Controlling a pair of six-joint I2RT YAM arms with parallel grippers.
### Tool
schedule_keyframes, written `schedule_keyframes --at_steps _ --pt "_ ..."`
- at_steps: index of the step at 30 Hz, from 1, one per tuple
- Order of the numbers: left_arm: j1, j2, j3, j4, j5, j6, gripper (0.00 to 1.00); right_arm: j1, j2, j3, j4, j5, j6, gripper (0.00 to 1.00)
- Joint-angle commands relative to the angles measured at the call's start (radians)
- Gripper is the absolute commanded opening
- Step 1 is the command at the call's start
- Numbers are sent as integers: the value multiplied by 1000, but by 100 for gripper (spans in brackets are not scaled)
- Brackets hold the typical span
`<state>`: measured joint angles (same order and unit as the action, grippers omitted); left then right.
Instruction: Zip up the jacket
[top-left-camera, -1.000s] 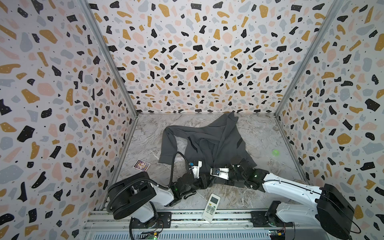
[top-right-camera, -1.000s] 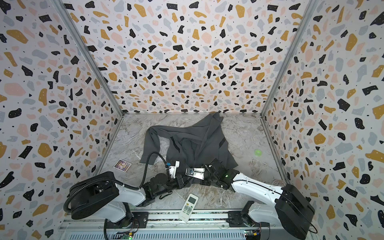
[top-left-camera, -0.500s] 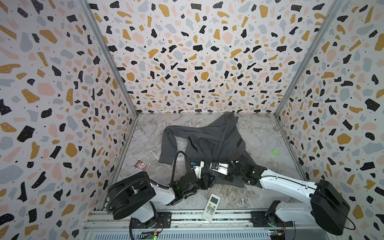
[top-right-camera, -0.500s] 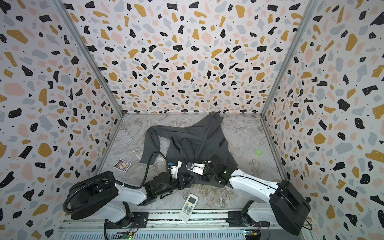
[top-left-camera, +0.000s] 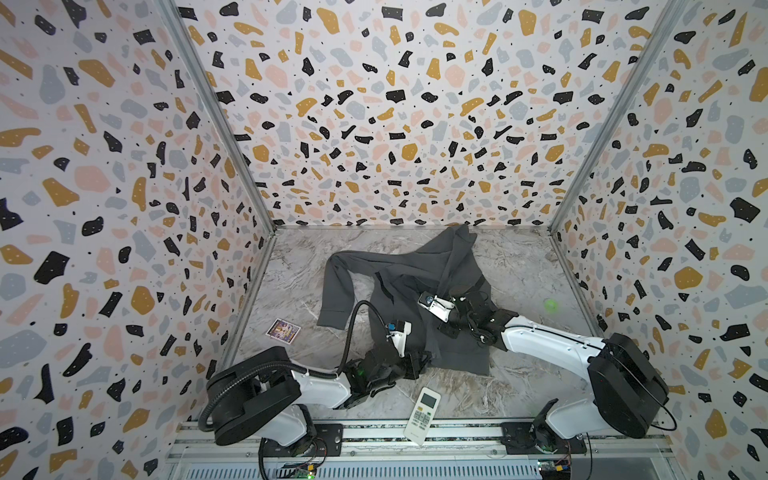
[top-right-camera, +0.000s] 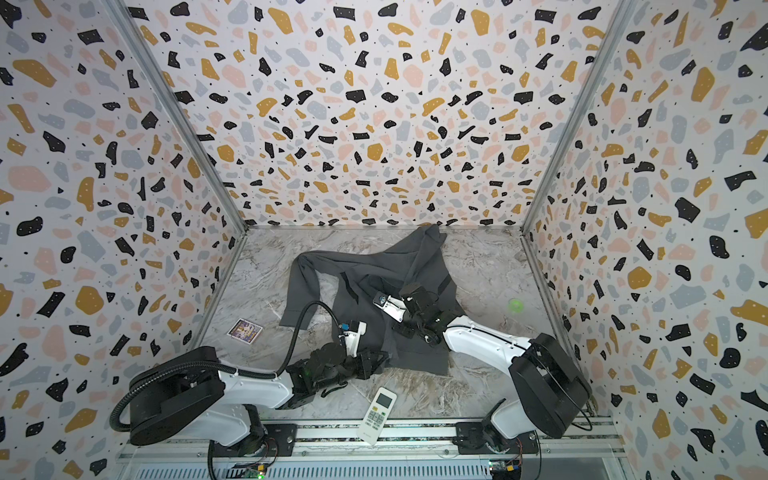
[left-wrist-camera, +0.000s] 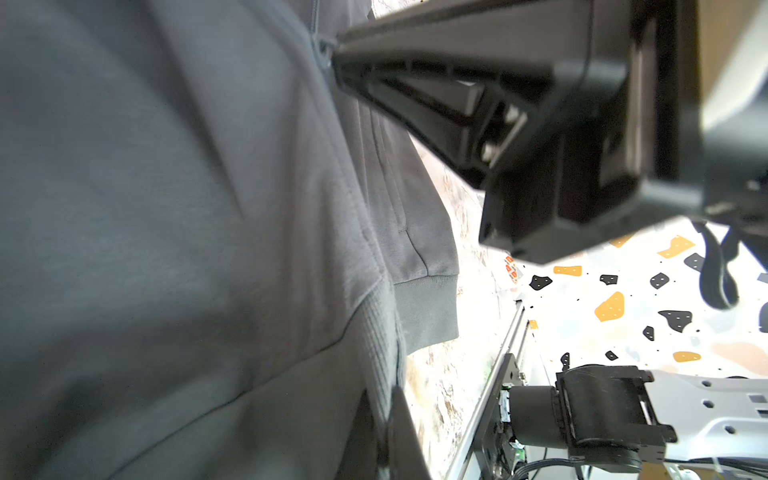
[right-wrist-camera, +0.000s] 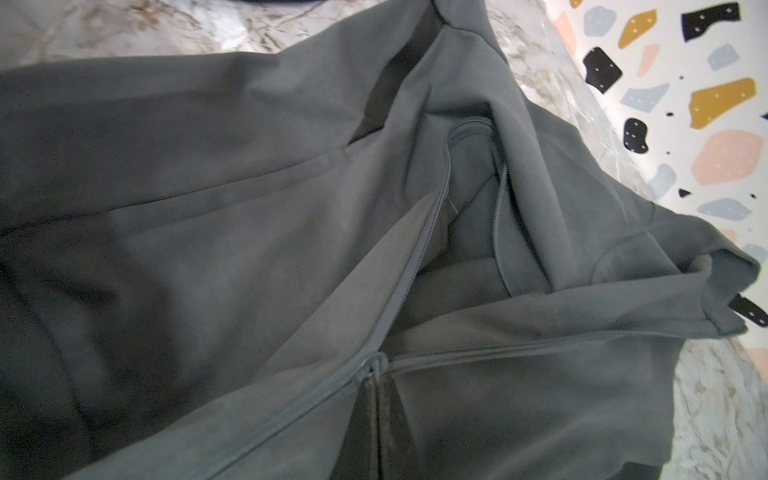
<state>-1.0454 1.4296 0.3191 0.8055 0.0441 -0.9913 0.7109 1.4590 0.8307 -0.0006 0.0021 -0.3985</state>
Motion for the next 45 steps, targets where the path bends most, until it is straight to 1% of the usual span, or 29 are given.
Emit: schedule_keyframes --at_steps 1,4,7,11,17,22,24,28,30,33,36,39,45 --pt "-37 -24 14 -142 48 45 0 -75 0 107 77 163 92 0" --pt "-38 -41 33 -200 21 65 0 -132 39 196 22 179 150 0" --pt "-38 -52 37 -218 2 64 0 -184 100 298 -34 175 194 0" --pt "-39 -72 20 -239 -35 40 0 -234 193 414 -65 174 192 0" --pt "-38 -176 -34 -328 -172 -17 0 -295 329 605 -85 199 167 0" --pt "-39 -280 -54 -426 -263 -36 0 -334 469 837 -131 259 140 0" --pt "-38 -299 -57 -448 -281 -40 0 -357 532 947 -159 275 157 0" --pt "-38 -298 -56 -470 -283 -43 0 -406 716 1252 -318 292 213 0" --pt "-38 -294 -55 -477 -288 -53 0 -419 801 1373 -369 298 200 0" --pt "-38 -304 -55 -516 -320 -86 0 -436 896 1489 -392 320 169 0" --pt "-38 -330 -64 -575 -364 -127 0 -453 958 1559 -386 334 148 0" --pt "-38 -351 -76 -601 -389 -153 0 -468 990 1569 -341 361 124 0" --pt "-38 -350 -98 -598 -378 -197 0 -502 1039 1598 -267 415 116 0"
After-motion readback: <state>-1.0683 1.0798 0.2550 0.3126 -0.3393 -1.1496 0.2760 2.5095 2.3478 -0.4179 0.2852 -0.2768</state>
